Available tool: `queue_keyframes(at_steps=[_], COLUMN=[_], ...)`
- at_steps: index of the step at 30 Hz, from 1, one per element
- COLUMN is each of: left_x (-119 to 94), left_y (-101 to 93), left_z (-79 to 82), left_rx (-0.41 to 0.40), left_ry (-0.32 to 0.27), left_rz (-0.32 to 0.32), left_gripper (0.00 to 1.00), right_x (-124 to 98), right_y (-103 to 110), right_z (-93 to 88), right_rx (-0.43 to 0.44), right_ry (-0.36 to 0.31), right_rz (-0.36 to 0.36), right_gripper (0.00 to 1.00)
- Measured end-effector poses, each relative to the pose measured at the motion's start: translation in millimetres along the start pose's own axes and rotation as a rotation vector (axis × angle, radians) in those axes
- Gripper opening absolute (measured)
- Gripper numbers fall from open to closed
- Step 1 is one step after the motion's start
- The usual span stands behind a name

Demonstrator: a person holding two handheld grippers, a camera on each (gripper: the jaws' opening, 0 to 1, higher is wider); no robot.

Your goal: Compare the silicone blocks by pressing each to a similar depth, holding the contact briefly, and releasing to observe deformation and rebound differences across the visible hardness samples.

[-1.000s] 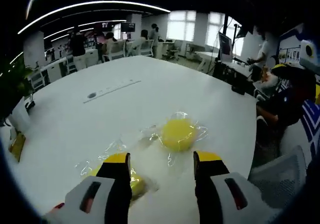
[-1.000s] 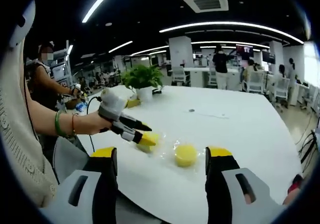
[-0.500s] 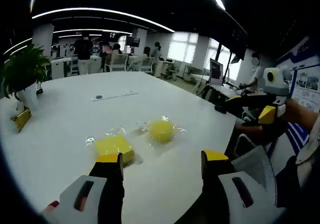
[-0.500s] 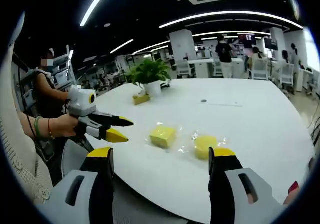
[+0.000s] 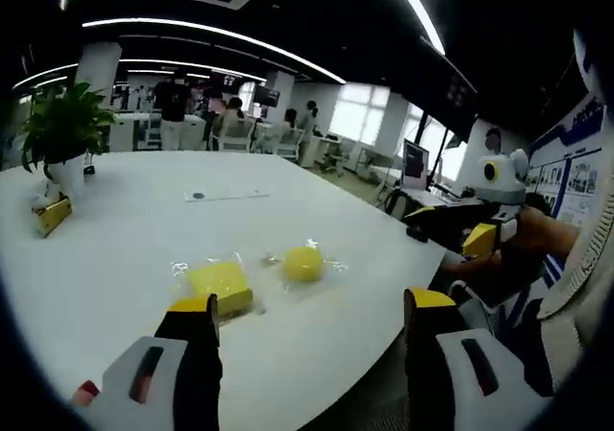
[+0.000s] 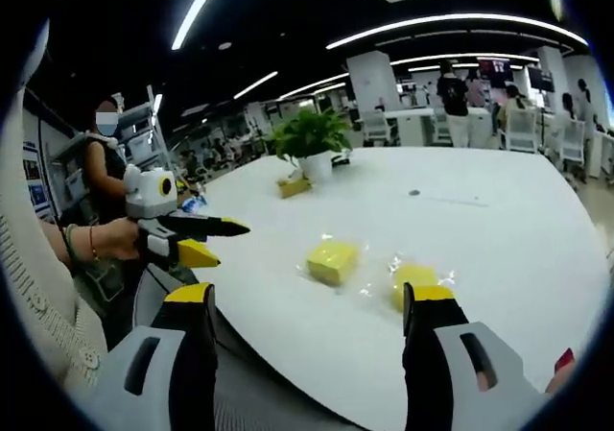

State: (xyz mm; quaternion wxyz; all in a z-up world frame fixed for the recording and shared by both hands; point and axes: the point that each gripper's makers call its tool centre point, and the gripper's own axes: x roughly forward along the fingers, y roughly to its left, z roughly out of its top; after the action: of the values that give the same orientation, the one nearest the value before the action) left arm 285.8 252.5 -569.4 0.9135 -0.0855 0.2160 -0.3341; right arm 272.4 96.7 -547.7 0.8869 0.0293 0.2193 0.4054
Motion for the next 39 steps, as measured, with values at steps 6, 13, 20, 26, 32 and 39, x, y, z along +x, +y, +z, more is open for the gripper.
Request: queue_keyframes(at_steps=[6,13,20,26,32,39], left_x=[-3,-8,-7,-2,-1,-1], left_y=[-3.0,-15.2,-23.8,-35.8,-31.2,-23.8], left_z=[4.8,5.0,-3.9,-9.5,-0.9,0.8], left_rx=[0.003,0.023,0.008,0.042,0.059,0.097], left_ry=[-0.007,-0.001,0.01,0.041,0.021,0.027], left_rz=[0.046,0.086,0.129,0.118,0.094,0.052], left_gripper=[0.81,0.83,0.82,0.82,0.81,0.81], right_x=[-1,-5,-12,-12,-8,0], right_y=[0,-1,3,6,10,13], right_z=[-1.7,-6.5,-12.2,-22.3,-24.2,-17.5], right_rx=[-0.022,-0.02,-0.057,-0.045,-0.057,-0.047], right_ry=[0.011,0.016,0.023,0.04,0.047,0.005], right_rz=[0.045,0.095,0.152,0.163,0.167,0.12], right_gripper=[0.76,0.77,0.76,0.76,0.75,0.73])
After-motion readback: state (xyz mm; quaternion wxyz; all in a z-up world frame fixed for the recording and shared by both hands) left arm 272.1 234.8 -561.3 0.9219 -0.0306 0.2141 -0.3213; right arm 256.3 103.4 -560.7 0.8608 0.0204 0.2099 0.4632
